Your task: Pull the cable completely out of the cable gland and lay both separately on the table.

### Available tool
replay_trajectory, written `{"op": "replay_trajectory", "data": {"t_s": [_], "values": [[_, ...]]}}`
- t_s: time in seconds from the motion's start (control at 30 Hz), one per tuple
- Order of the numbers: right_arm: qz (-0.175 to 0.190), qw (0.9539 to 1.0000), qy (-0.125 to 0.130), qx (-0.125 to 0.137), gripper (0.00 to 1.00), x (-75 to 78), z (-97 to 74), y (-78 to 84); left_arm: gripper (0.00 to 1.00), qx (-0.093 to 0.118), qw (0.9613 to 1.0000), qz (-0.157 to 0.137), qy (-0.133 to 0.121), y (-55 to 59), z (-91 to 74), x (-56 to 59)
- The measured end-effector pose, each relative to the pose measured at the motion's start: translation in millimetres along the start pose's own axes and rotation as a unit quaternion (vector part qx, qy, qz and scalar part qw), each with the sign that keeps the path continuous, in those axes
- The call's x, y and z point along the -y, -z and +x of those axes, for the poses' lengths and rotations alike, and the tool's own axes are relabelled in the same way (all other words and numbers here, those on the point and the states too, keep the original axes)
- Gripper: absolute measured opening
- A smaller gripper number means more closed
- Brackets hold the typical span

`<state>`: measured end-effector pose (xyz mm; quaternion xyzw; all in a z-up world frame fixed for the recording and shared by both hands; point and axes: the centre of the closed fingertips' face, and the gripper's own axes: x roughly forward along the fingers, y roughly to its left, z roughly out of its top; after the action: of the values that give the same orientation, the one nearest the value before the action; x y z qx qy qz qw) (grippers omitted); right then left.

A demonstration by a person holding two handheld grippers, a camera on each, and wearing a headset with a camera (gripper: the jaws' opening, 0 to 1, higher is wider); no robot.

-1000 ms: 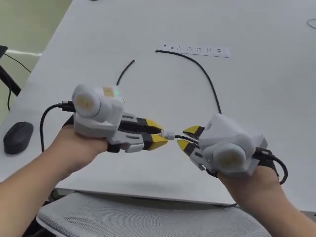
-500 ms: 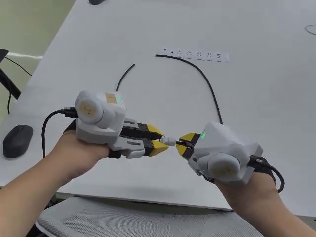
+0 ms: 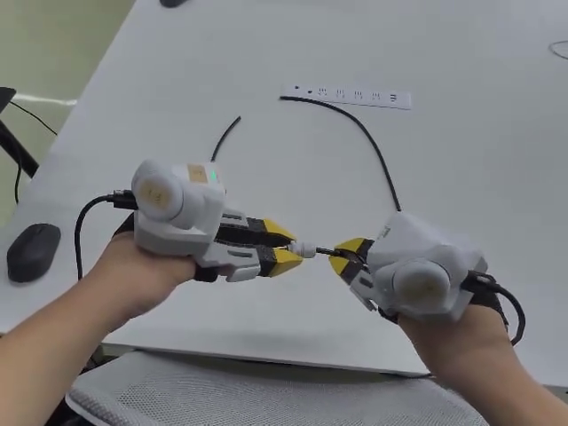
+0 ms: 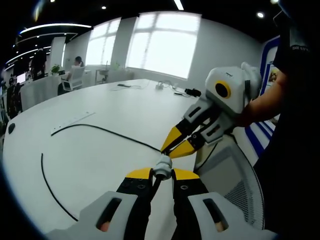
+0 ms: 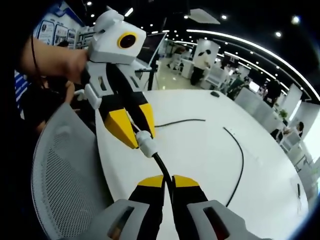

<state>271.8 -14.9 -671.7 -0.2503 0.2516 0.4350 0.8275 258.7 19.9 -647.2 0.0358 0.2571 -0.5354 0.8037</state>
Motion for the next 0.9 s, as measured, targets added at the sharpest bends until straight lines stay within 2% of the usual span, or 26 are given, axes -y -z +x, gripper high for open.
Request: {"op": "replay_trajectory", "data": {"t_s": [0.23, 0.47, 0.6, 0.9], "values": [[0.034, 0.9994, 0.007, -0.003, 0.00, 5.5, 1.2, 10.7, 0.15, 0.000, 1.0000, 0.000, -0.002, 0.8, -1.0, -0.1], [0.088, 0.9959, 0.018, -0.009, 0.00, 15.6, 2.0, 25.7, 0.15, 0.002, 1.0000, 0.000, -0.003, 0.6, -3.3, -0.8], [0.121, 0.9923, 0.024, -0.013, 0.00, 20.7, 2.2, 35.6, 0.15, 0.004, 1.0000, 0.000, -0.002, 0.3, -4.5, -1.2], [0.203, 0.9787, 0.025, -0.018, 0.00, 24.4, 8.2, 59.2, 0.15, 0.005, 1.0000, 0.001, -0.003, 1.2, -5.6, -1.5]]}}
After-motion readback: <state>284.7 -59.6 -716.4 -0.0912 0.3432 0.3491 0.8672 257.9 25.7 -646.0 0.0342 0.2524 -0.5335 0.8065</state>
